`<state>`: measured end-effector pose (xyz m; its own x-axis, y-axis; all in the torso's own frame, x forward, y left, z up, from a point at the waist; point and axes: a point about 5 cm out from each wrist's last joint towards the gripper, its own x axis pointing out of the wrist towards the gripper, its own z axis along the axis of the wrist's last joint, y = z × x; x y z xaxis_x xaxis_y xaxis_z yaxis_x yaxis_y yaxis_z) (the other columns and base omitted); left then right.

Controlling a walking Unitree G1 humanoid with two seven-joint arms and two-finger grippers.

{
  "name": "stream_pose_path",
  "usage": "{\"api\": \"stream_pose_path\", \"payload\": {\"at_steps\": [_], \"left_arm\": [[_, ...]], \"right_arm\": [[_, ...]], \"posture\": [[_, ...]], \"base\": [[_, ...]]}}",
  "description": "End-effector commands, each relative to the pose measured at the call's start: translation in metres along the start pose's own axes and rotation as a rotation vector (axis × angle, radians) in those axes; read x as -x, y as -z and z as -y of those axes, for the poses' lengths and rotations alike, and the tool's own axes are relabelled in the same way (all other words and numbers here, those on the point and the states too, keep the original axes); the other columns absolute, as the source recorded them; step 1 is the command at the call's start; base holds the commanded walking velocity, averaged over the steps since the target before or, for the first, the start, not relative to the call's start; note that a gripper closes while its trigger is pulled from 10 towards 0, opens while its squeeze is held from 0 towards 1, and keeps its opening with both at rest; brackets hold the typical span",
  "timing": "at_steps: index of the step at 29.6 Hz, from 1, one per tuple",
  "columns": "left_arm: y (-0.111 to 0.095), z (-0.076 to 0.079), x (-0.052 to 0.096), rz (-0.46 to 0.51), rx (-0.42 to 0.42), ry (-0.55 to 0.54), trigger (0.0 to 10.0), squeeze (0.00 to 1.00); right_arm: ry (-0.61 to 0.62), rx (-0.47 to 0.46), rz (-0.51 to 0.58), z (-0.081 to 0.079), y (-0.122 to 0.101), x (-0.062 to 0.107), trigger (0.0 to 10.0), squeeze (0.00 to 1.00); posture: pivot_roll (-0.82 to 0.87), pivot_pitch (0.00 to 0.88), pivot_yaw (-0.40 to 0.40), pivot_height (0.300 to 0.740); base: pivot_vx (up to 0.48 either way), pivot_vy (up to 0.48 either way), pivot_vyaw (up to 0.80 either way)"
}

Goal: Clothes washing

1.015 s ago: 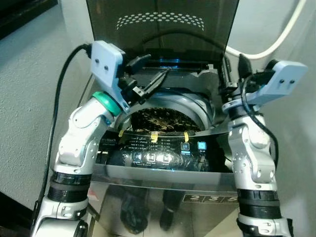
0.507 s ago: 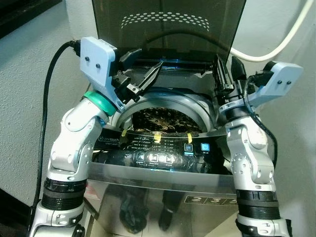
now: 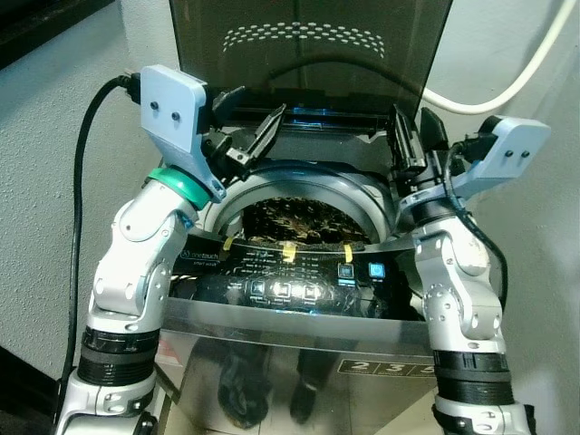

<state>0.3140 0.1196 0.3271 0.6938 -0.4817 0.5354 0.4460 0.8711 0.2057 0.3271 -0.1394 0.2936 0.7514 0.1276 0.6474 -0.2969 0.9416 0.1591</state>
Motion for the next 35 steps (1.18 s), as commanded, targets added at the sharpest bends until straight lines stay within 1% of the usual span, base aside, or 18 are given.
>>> {"api": "stream_pose_path", "payload": {"at_steps": [1, 20, 35], "left_arm": [[0.0047, -0.0028, 0.0024, -0.024, 0.002, -0.03, 10.0, 0.0], [0.008, -0.0063, 0.0017, -0.041, 0.01, -0.088, 10.0, 0.0], [0.0108, -0.0064, 0.0027, -0.052, 0.007, -0.102, 10.0, 0.0]], "right_arm": [[0.001, -0.017, -0.027, -0.0008, 0.0061, 0.0029, 10.0, 0.0], [-0.021, -0.016, -0.015, -0.0038, 0.0045, 0.0019, 10.0, 0.0], [-0.041, 0.002, -0.023, -0.0059, 0.0054, 0.0012, 10.0, 0.0]], "posture": [[0.0, 0.077, 0.031, 0.74], [-0.01, 0.073, 0.029, 0.74], [-0.01, 0.064, 0.026, 0.74]], "base": [[0.0, 0.0, 0.0], [0.0, 0.0, 0.0], [0.0, 0.0, 0.0]]}}
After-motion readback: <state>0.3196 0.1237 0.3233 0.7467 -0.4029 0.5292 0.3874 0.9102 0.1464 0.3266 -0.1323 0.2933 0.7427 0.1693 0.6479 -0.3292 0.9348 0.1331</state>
